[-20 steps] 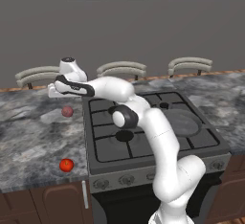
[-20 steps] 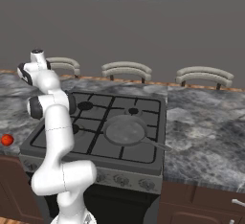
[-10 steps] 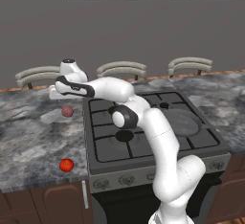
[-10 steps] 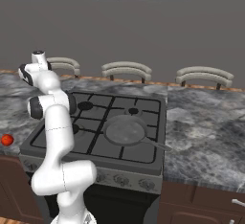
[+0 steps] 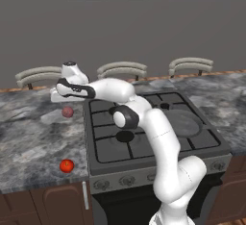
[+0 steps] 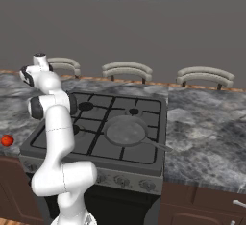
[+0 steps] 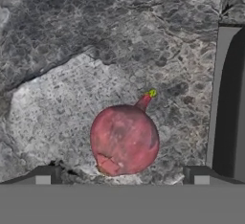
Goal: Place the pan on the front right burner on the stove. Then place the tomato and the onion in the pan and turn on the front right burner.
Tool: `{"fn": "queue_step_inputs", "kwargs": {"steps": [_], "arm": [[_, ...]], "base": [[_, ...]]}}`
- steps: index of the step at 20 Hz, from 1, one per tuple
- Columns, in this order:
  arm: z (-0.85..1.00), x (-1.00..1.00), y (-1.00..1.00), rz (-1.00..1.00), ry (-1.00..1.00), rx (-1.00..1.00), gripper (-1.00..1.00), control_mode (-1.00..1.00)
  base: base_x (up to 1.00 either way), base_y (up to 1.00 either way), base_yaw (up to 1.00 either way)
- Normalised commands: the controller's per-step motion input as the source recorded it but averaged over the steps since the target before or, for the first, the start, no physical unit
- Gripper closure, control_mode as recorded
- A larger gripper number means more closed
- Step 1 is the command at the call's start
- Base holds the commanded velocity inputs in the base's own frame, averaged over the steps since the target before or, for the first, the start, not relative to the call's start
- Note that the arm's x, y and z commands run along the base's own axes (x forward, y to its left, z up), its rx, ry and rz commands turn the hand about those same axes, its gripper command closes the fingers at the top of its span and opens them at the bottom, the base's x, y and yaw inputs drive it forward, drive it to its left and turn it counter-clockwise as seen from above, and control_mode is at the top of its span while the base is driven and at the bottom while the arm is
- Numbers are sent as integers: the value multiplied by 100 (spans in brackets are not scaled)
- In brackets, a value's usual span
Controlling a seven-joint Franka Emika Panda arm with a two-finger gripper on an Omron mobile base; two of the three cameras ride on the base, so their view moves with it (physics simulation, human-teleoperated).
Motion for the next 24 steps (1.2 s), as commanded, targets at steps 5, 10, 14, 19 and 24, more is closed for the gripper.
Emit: {"fn": "queue_step_inputs", "kwargs": {"steps": [5, 10, 14, 19, 24], "arm": [[-41, 5, 0, 0, 0, 0, -100, -100], [-25, 0, 0, 0, 0, 0, -100, -100], [-18, 1, 0, 0, 0, 0, -100, -100], [-9, 9, 0, 0, 1, 0, -100, -100], [0, 0, 0, 0, 1, 0, -100, -100]], "base": [[0, 0, 0], [0, 0, 0], [0, 0, 0], [0, 0, 0], [0, 0, 0]]}}
